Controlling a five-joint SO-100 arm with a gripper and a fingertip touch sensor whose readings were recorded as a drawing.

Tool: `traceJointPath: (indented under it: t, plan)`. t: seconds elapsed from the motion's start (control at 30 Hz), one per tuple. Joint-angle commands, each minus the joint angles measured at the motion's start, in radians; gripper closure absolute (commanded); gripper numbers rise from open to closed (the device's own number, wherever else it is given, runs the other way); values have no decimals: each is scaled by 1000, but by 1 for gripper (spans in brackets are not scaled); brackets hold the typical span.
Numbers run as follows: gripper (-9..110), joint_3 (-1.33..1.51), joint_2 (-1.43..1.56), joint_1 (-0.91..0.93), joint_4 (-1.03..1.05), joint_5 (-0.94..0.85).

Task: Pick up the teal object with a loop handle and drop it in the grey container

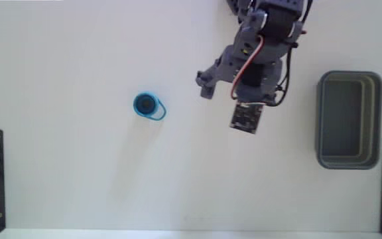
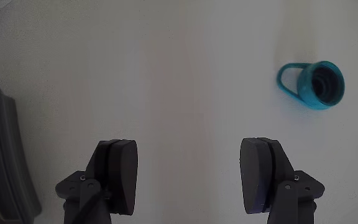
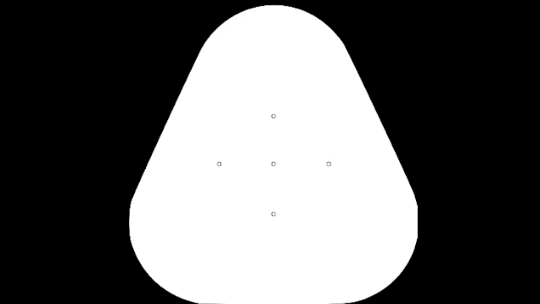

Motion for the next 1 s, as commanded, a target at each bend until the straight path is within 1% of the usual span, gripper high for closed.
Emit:
traceJointPath:
  t: [0.0,0.63,0.97]
  plan:
    - [-9,5,38,75,-10,5]
    - [-9,5,38,370,-10,5]
    - [-9,5,38,394,-10,5]
